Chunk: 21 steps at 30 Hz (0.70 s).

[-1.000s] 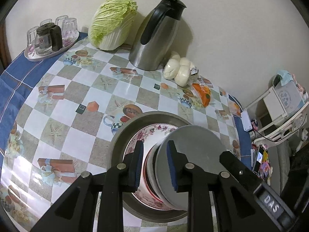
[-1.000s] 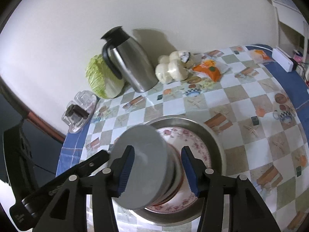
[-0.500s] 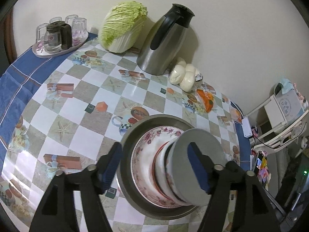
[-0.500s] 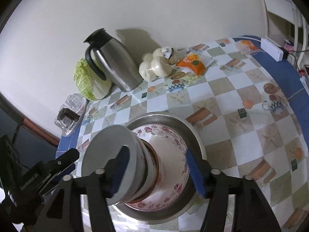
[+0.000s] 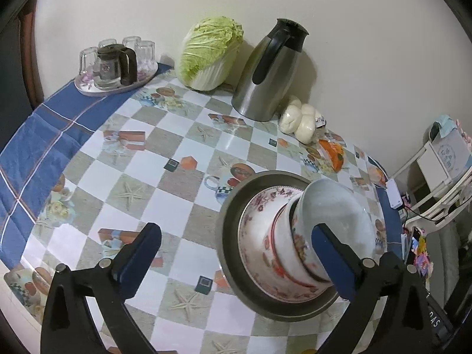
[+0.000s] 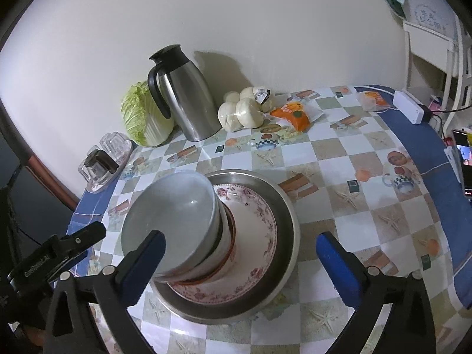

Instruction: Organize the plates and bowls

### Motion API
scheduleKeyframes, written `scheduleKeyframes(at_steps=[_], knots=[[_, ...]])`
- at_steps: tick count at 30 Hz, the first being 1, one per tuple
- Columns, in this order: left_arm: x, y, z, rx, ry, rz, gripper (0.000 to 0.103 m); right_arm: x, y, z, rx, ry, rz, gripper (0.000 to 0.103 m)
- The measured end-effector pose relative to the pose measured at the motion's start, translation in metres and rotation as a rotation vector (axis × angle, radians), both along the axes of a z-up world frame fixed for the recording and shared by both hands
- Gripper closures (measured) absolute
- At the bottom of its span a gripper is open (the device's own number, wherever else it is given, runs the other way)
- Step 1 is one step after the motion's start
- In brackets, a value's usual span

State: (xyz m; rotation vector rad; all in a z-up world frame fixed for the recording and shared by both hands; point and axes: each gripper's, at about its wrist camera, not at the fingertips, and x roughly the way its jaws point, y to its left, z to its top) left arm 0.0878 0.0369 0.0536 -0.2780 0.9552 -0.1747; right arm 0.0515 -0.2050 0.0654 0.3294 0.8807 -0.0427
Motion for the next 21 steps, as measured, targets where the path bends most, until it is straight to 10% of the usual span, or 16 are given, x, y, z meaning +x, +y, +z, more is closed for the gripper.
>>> scheduleKeyframes(at_steps=[21], knots=[[-0.036,0.004,-0.023,0.147,-0.021,-0.099,0.001,-0.029,0.026,-0.040,-0.105,0.098,0.045,0.000]])
